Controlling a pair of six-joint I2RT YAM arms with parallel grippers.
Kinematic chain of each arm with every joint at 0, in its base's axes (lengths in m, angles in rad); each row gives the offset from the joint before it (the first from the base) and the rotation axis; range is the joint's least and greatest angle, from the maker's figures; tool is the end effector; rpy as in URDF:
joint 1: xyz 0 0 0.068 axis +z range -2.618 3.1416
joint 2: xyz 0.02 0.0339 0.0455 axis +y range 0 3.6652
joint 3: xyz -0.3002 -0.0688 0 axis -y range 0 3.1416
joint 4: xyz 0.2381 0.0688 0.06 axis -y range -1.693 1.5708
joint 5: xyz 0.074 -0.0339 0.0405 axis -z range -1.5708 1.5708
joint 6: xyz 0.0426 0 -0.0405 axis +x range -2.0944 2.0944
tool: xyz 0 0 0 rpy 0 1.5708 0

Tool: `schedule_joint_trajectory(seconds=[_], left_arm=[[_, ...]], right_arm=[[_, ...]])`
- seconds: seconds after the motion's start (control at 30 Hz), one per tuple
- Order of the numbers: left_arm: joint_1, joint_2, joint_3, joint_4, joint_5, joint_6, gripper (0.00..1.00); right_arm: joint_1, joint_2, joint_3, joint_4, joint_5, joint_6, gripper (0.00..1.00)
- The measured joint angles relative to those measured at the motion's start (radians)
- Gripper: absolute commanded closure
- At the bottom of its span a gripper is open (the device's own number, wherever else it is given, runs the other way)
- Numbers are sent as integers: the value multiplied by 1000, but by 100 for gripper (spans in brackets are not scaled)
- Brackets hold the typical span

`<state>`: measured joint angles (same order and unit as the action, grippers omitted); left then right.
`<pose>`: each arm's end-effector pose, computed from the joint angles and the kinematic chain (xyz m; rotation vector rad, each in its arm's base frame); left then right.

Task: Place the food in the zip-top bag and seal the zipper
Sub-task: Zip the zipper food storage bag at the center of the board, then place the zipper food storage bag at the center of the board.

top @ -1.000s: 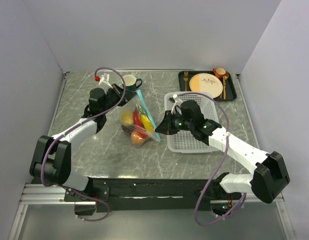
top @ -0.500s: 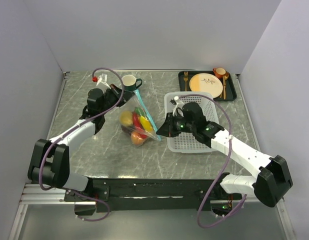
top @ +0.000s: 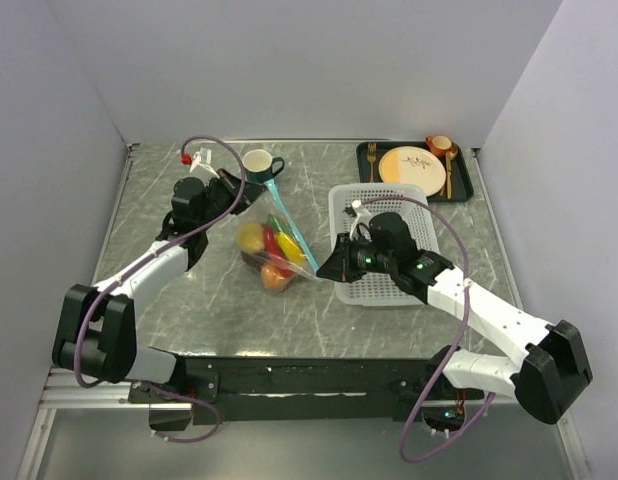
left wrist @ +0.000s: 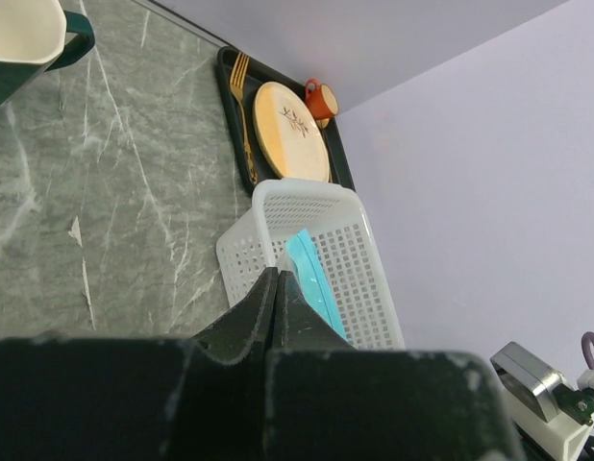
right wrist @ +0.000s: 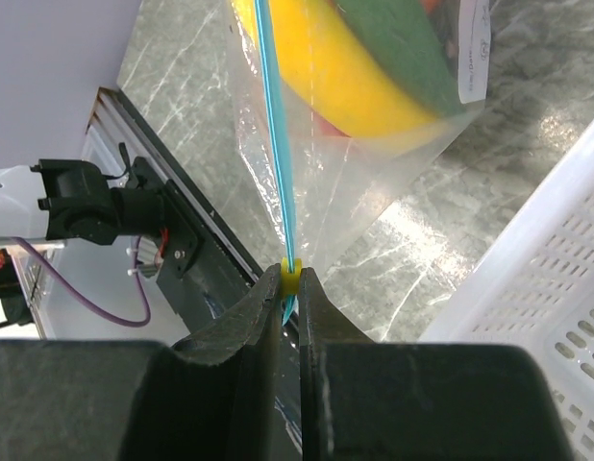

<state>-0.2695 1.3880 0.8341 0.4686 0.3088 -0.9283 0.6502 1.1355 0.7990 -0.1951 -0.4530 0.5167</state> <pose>0.2989 -0.0960 0.3247 -0.3331 1.7561 -1.1433 0.1756 0.1570 0.3068 -0.4459 2.2245 1.1414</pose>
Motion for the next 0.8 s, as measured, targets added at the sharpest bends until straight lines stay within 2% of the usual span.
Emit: schedule_joint_trajectory(seconds=[0.37,0.43,0.47,0.5,0.57,0.6,0.67,0.7,0.8], left_arm=[[6,-3,0,-10,36,0,99],[8,-3,0,-13,50,3,96],[9,-4,0,-19,58,9,93],[10,-5,0,-27,61,18,82],[11,-8,0,-42,63,29,68],[13,-19,0,-60,61,48,56],[14,-45,0,-91,55,67,41],[14,-63,0,-103,47,78,29],[15,-137,0,-154,5,102,14]], right_arm=[[2,-3,-3,-5,-2,6,100],[2,-3,-2,-8,-5,7,100],[3,-2,-2,-9,-6,8,100],[3,-2,-2,-10,-9,10,100],[5,1,0,-11,-14,14,100],[5,2,2,-12,-16,17,100],[6,8,13,-13,-20,20,100],[7,13,21,-13,-22,22,100],[11,30,52,-13,-30,33,100]])
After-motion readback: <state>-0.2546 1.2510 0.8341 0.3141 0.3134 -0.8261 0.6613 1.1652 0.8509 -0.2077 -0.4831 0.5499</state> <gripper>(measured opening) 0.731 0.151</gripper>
